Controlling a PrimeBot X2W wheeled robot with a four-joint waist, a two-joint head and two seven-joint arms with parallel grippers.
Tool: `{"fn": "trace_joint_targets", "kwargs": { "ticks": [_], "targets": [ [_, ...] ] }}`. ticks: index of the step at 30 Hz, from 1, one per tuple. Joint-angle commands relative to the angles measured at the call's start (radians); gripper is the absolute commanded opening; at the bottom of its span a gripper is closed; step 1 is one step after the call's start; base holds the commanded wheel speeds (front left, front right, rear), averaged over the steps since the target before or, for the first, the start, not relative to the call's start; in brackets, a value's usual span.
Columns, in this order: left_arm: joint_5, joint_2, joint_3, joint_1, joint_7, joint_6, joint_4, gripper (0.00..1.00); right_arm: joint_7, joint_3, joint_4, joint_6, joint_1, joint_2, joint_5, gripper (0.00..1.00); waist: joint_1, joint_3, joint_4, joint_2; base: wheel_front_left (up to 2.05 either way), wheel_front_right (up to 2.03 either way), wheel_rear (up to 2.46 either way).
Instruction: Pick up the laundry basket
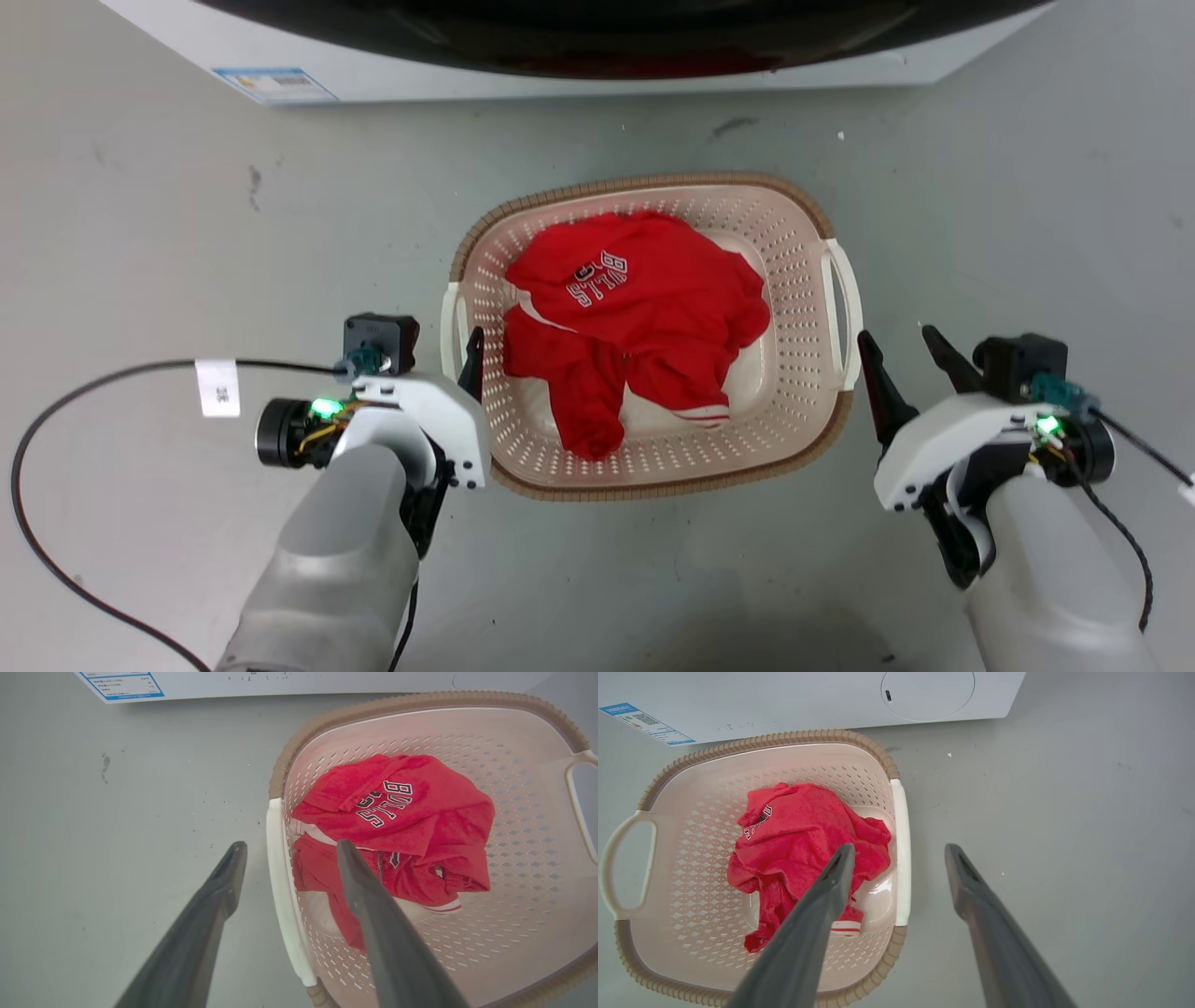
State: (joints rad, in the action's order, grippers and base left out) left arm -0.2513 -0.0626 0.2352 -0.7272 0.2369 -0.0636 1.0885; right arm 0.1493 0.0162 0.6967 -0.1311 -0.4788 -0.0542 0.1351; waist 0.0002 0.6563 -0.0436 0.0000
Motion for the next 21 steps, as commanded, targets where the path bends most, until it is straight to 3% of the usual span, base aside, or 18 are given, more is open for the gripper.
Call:
{"fn": "trace_joint_targets", "kwargs": {
  "ticks": [1, 10, 21],
  "targets": [
    [-0.005, -0.005, -0.001, -0.024, -0.004, -0.005, 0.013, 1.00, 0.005, 0.002, 0.021, 0.001, -0.033, -0.004, 0.011, 1.00, -0.0002, 0.033, -0.008, 0.0000, 0.00, 0.00, 0.00],
    [-0.021, -0.018, 0.007, -0.156, -0.094, -0.024, 0.144, 1.00, -0.017, 0.052, 0.257, 0.001, -0.219, -0.010, 0.063, 1.00, -0.0002, 0.103, -0.007, 0.0000, 0.00, 0.00, 0.00],
    [-0.047, -0.022, 0.019, -0.234, -0.223, -0.044, 0.188, 1.00, -0.058, 0.144, 0.456, 0.001, -0.370, -0.003, 0.123, 1.00, -0.0002, 0.144, -0.008, 0.0000, 0.00, 0.00, 0.00]
  ]
}}
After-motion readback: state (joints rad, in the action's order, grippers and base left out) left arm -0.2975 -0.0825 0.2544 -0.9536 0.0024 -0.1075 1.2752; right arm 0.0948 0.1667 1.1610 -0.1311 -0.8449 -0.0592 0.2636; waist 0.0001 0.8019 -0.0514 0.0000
